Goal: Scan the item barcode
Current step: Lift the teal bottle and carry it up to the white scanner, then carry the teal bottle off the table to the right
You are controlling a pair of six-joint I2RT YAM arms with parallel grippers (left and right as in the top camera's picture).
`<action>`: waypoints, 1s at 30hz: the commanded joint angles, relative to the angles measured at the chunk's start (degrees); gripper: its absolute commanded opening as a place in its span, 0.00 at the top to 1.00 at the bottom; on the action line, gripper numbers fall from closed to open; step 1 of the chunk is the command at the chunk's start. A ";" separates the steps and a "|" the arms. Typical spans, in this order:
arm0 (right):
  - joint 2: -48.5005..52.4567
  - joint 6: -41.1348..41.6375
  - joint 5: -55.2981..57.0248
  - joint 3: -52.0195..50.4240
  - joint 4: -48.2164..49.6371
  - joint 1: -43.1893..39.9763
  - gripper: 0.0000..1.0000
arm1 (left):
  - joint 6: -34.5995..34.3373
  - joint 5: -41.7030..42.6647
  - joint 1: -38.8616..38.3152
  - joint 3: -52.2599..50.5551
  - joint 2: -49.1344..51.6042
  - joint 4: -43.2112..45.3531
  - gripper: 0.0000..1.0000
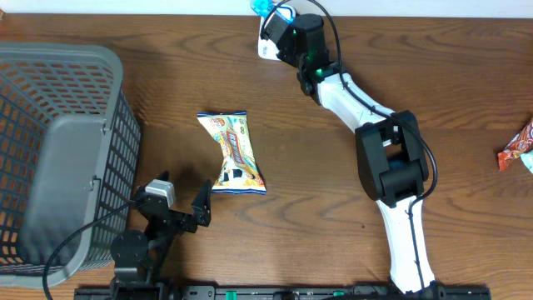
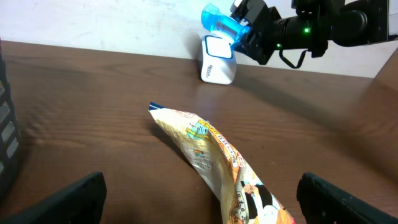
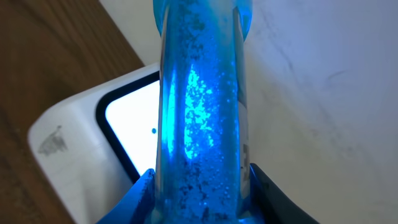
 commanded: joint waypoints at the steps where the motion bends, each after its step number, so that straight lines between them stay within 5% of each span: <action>1: -1.42 -3.21 2.62 2.89 2.49 0.17 0.99 | -0.33 0.13 0.20 -1.07 -0.15 -1.29 0.02; 13: -1.40 -11.34 1.99 2.89 4.70 -0.33 0.99 | -0.33 0.13 0.20 -1.07 -0.15 -1.29 0.02; 20: -1.84 -9.11 3.10 2.89 6.82 -0.22 0.99 | -0.33 0.13 0.20 -1.07 -0.15 -1.29 0.02; 30: -14.21 -2.58 7.39 2.89 -12.09 -5.60 0.99 | -0.33 0.13 0.20 -1.07 -0.15 -1.29 0.02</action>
